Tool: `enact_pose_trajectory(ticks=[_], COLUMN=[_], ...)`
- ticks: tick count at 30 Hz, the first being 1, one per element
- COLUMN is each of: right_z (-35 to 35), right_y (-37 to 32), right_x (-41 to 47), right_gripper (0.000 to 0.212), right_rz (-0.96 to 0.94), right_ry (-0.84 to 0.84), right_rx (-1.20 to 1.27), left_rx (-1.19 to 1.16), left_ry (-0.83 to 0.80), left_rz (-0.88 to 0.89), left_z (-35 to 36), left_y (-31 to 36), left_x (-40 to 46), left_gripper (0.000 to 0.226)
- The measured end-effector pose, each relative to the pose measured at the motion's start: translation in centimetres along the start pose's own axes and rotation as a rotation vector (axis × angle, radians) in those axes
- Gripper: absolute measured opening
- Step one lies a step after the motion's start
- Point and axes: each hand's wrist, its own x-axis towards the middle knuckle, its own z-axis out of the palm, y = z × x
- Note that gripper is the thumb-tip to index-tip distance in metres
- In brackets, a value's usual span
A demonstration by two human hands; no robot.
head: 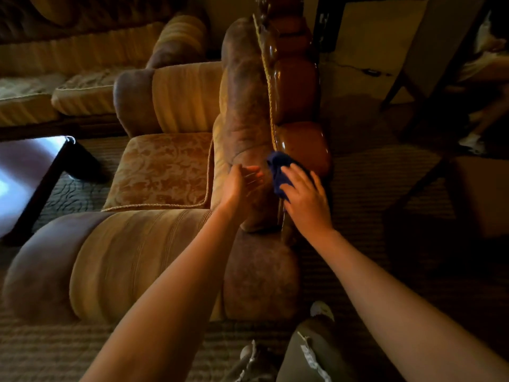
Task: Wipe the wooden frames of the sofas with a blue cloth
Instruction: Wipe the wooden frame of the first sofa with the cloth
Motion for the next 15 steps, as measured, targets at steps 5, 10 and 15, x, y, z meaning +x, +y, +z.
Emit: enact_pose_trajectory(ticks=[5, 10, 15], right_z=[-2.8, -2.6, -0.6], right_y=[2.3, -1.1, -2.7], right_x=[3.6, 6.8, 3.2], right_gripper=[0.035, 0.027, 0.019], right_rz=[0.452, 0.127, -0.017], right_ry=[0.156, -0.026, -0.43], right_rx=[0.117, 0.026, -0.066], left_rx=[0.187, 0.143, 0.276], left_ry=[-0.097, -0.055, 0.009], left_rz=[0.011, 0.025, 0.129], left_z=[-0.4, 0.3, -0.5], left_y=[0.5, 1.4, 1.8], left_x=[-0.2, -0.5, 0.9], left_gripper=[0.039, 0.039, 0.045])
